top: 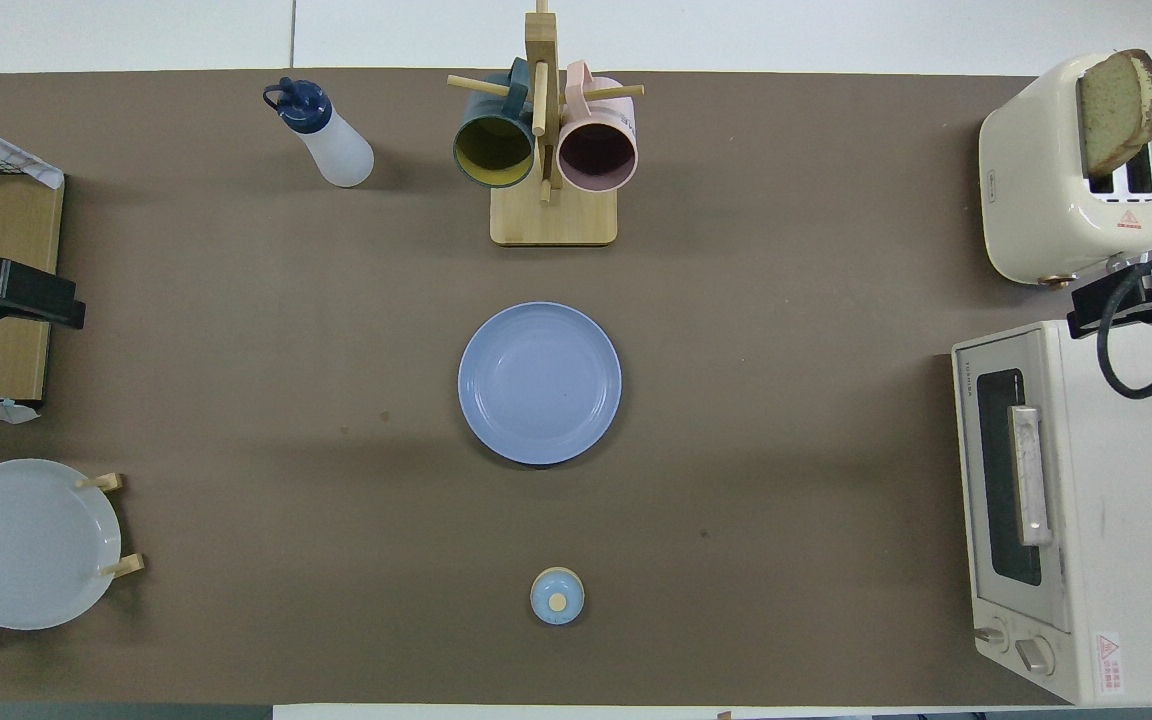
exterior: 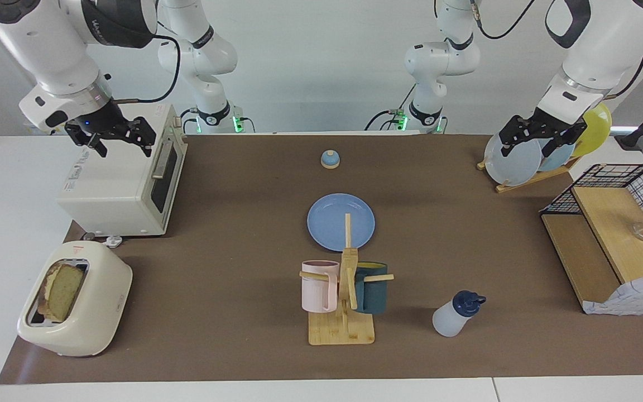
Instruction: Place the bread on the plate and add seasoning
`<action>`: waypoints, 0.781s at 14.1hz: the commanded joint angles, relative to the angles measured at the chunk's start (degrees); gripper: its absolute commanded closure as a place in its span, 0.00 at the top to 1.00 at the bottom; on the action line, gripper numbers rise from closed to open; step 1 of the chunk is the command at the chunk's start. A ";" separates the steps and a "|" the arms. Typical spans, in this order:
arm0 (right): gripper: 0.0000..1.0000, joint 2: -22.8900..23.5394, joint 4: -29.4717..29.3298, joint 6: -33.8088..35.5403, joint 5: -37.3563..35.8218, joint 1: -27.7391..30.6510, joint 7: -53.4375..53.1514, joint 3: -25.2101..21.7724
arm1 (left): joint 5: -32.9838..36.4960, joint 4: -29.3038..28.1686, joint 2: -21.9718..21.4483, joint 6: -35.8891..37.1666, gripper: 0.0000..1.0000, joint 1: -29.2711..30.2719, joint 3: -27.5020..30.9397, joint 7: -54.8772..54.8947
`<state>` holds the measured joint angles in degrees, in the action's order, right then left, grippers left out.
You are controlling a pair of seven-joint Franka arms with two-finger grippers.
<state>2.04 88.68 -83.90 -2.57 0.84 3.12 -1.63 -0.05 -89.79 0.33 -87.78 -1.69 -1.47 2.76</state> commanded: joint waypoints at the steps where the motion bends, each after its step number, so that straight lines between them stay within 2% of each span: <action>1: 1.00 -0.81 0.96 -0.38 1.52 0.21 0.31 0.05 | 0.75 -0.83 -0.86 -0.73 1.00 0.02 0.06 0.58; 6: 1.00 -0.81 0.97 -1.34 0.82 0.30 0.13 0.05 | 0.75 -2.93 -1.47 -4.85 1.00 -0.06 -0.02 0.49; 9: 1.00 -0.98 3.32 -9.94 0.55 2.66 3.54 -0.39 | 0.84 -4.17 -1.65 -8.72 1.00 -3.21 -0.29 0.32; 11: 1.00 -1.07 5.00 -20.19 0.73 4.34 11.61 -0.39 | 0.75 -4.43 -1.83 -8.90 1.00 -3.93 -0.37 -3.61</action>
<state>2.06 90.74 -97.02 -2.59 3.23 8.76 -2.16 -0.05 -92.02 0.25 -95.04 -4.42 -2.09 1.79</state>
